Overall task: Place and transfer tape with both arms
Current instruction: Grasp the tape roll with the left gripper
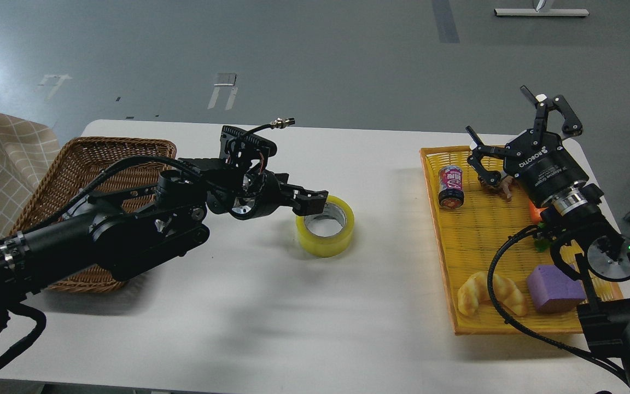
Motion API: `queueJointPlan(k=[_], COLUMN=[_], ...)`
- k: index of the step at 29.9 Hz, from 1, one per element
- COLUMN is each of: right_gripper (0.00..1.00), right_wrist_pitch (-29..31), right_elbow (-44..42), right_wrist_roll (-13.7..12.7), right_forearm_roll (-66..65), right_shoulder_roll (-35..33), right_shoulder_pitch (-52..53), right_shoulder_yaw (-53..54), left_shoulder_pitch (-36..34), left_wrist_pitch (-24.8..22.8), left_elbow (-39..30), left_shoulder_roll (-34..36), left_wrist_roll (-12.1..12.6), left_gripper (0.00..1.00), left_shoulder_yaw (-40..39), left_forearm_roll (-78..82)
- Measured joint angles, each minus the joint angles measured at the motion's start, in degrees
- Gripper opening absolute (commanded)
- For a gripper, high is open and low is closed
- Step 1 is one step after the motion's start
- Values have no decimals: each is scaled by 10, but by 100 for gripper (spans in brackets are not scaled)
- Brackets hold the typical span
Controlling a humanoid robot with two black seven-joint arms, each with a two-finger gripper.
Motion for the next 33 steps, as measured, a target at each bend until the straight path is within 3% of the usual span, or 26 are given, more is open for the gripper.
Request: queueJointPlan(k=[10,27,31,33], right_gripper=[100,100,100,100], right_wrist_pitch=[0,0,0,0], right_elbow=[1,2,2,2], right_wrist_roll=[0,0,0,0], right_forearm_roll=[0,0,0,0], right_shoulder_roll=[0,2,2,2], right_shoulder_pitch=[0,-1,-4,-4], right_shoulder_yaw=[0,0,0,0], left_shoulder_pitch=[-8,-3,-1,-1], left_wrist_pitch=[0,1,1,1], left_elbow=[30,105,112,114], left_shoulder_roll=[-28,-76,-84,-87], left_wrist_roll=[40,47,47,45], left_gripper=[98,97,87,65], left_shoulder_yaw=[38,39,40,46], left_forearm_roll=[-1,-1,-1,-1])
